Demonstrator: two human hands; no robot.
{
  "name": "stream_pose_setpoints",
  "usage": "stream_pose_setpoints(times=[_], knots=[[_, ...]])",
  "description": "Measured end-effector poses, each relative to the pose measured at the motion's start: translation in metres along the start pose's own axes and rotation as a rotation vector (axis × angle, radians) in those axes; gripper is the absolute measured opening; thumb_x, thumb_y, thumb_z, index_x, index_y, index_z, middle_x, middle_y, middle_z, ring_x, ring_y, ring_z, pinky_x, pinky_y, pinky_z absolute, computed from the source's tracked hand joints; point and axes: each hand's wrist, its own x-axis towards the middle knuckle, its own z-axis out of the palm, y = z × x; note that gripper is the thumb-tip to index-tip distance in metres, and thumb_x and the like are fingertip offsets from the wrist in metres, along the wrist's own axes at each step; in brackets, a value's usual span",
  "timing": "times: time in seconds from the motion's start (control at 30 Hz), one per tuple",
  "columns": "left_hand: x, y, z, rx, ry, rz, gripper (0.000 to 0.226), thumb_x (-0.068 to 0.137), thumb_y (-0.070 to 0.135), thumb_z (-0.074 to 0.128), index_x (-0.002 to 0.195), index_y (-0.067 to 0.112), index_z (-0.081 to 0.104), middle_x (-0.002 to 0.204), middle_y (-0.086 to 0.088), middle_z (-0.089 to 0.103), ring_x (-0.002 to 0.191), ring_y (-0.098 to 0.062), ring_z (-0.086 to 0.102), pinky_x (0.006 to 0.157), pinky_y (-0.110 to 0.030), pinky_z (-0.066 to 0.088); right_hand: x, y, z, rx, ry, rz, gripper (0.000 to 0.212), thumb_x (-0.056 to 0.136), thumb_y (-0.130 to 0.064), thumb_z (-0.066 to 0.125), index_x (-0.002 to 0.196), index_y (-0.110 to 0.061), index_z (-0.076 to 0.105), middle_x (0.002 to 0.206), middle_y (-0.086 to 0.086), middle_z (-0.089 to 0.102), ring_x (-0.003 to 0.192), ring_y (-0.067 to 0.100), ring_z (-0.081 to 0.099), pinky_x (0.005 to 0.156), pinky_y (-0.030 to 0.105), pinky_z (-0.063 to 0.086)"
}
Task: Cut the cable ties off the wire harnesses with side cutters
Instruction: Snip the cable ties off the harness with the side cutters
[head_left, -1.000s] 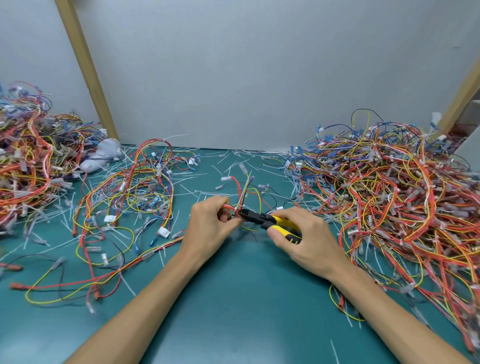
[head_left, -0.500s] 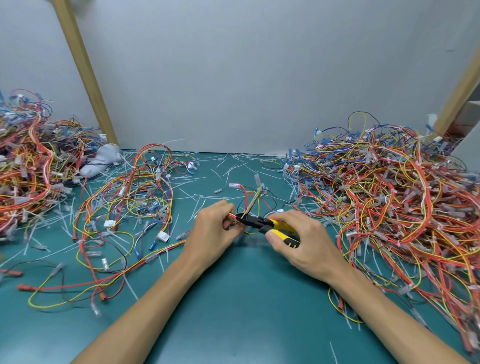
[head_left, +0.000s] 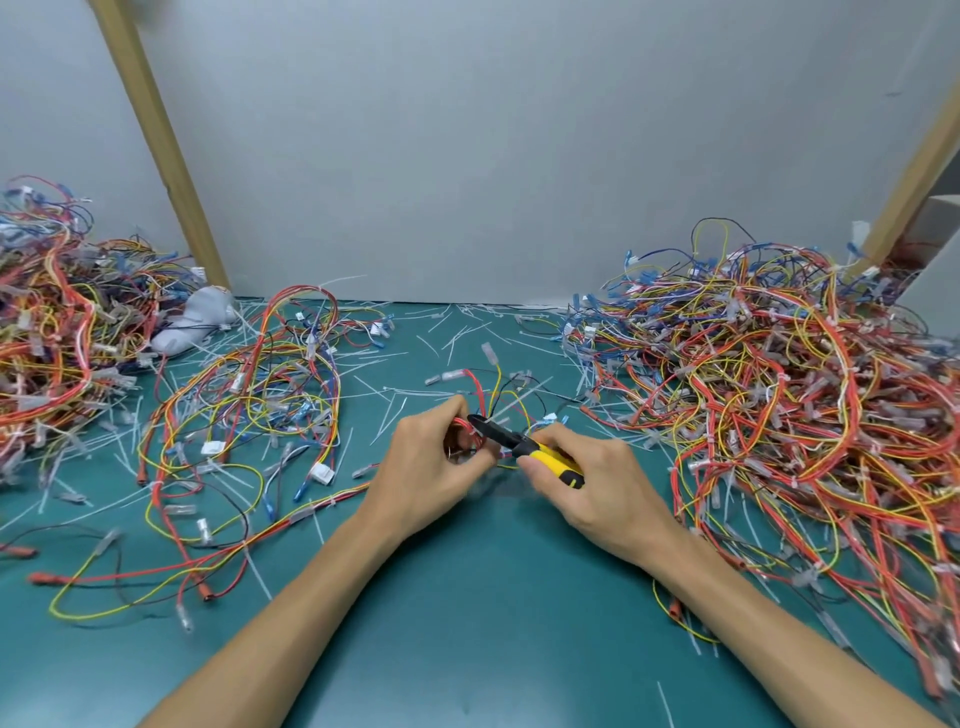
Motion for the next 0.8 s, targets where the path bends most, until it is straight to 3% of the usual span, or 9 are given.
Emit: stream_pose_setpoints(times=[0.13, 0.2, 0.3, 0.37, 0.43, 0.53, 0.63, 0.73, 0.8], knots=[[-0.001, 0.013, -0.001, -0.193, -0.084, -0.023, 0.014, 0.085, 0.030, 0.069, 0.090, 0.020, 0.061, 0.081, 0.011, 0.065, 0.078, -0.005, 0.060, 0.072, -0.017, 0.043, 0.004, 0.002, -0.004, 0.128, 0.052, 0.078, 0.026, 0.090, -0.058, 0.050, 0.078, -0.038, 0.060, 0.060, -0.006, 0.055, 0.054, 0.012, 0.049, 0.058, 0.028, 0.043], [0.000, 0.017, 0.002, -0.325, -0.144, -0.084, 0.018, 0.090, 0.032, 0.062, 0.099, 0.017, 0.064, 0.088, 0.008, 0.068, 0.085, -0.009, 0.064, 0.080, -0.021, 0.046, 0.007, 0.002, -0.007, 0.166, 0.049, 0.105, 0.025, 0.095, -0.050, 0.053, 0.070, -0.046, 0.058, 0.059, -0.006, 0.058, 0.053, 0.013, 0.053, 0.061, 0.036, 0.049], [0.001, 0.018, 0.004, -0.495, -0.144, -0.166, 0.031, 0.098, 0.031, 0.052, 0.103, 0.002, 0.063, 0.091, -0.014, 0.068, 0.089, -0.024, 0.066, 0.089, -0.039, 0.049, 0.008, -0.001, -0.010, 0.171, 0.037, 0.110, 0.032, 0.096, -0.046, 0.052, 0.064, -0.044, 0.056, 0.058, -0.002, 0.059, 0.052, 0.017, 0.055, 0.060, 0.042, 0.049], [0.001, 0.018, 0.004, -0.561, -0.116, -0.201, 0.037, 0.097, 0.030, 0.045, 0.101, -0.003, 0.060, 0.090, -0.027, 0.065, 0.084, -0.031, 0.067, 0.082, -0.036, 0.050, 0.008, -0.001, -0.011, 0.171, 0.024, 0.105, 0.034, 0.097, -0.046, 0.052, 0.063, -0.044, 0.055, 0.057, -0.003, 0.059, 0.052, 0.015, 0.054, 0.060, 0.040, 0.049], [0.000, 0.017, 0.004, -0.543, -0.077, -0.181, 0.035, 0.096, 0.031, 0.046, 0.096, -0.002, 0.059, 0.085, -0.023, 0.066, 0.076, -0.028, 0.066, 0.072, -0.028, 0.048, 0.007, -0.001, -0.009, 0.148, 0.024, 0.093, 0.033, 0.097, -0.045, 0.053, 0.064, -0.048, 0.055, 0.056, -0.008, 0.056, 0.051, 0.012, 0.051, 0.059, 0.034, 0.047], [0.002, 0.012, 0.002, -0.490, -0.047, -0.165, 0.025, 0.095, 0.028, 0.053, 0.090, 0.005, 0.062, 0.079, -0.007, 0.067, 0.073, -0.024, 0.064, 0.074, -0.034, 0.049, 0.006, 0.000, -0.005, 0.134, 0.048, 0.081, 0.025, 0.095, -0.045, 0.057, 0.070, -0.045, 0.057, 0.055, -0.016, 0.052, 0.053, 0.008, 0.047, 0.053, 0.018, 0.035], [0.004, 0.002, -0.006, -0.469, -0.112, -0.186, 0.011, 0.094, 0.016, 0.060, 0.089, 0.008, 0.066, 0.080, 0.000, 0.073, 0.071, -0.014, 0.070, 0.074, -0.027, 0.053, 0.003, 0.004, -0.005, -0.066, 0.031, 0.080, 0.025, 0.089, -0.057, 0.054, 0.087, -0.033, 0.060, 0.061, -0.014, 0.051, 0.060, 0.008, 0.047, 0.056, 0.024, 0.033], [0.004, -0.007, -0.011, -0.387, -0.195, -0.207, 0.007, 0.093, 0.010, 0.063, 0.091, 0.009, 0.070, 0.084, -0.004, 0.075, 0.079, -0.017, 0.073, 0.084, -0.039, 0.056, 0.002, 0.008, -0.010, -0.352, 0.082, -0.033, 0.037, 0.084, -0.060, 0.056, 0.099, -0.027, 0.060, 0.079, -0.013, 0.059, 0.074, 0.013, 0.057, 0.059, 0.025, 0.033], [0.004, -0.009, -0.012, -0.301, -0.188, -0.194, 0.009, 0.092, 0.013, 0.065, 0.089, 0.016, 0.073, 0.082, 0.001, 0.075, 0.080, -0.017, 0.072, 0.083, -0.040, 0.055, 0.003, 0.009, -0.015, -0.462, 0.106, -0.126, 0.038, 0.083, -0.058, 0.058, 0.101, -0.024, 0.059, 0.084, -0.011, 0.061, 0.077, 0.014, 0.058, 0.061, 0.023, 0.032]])
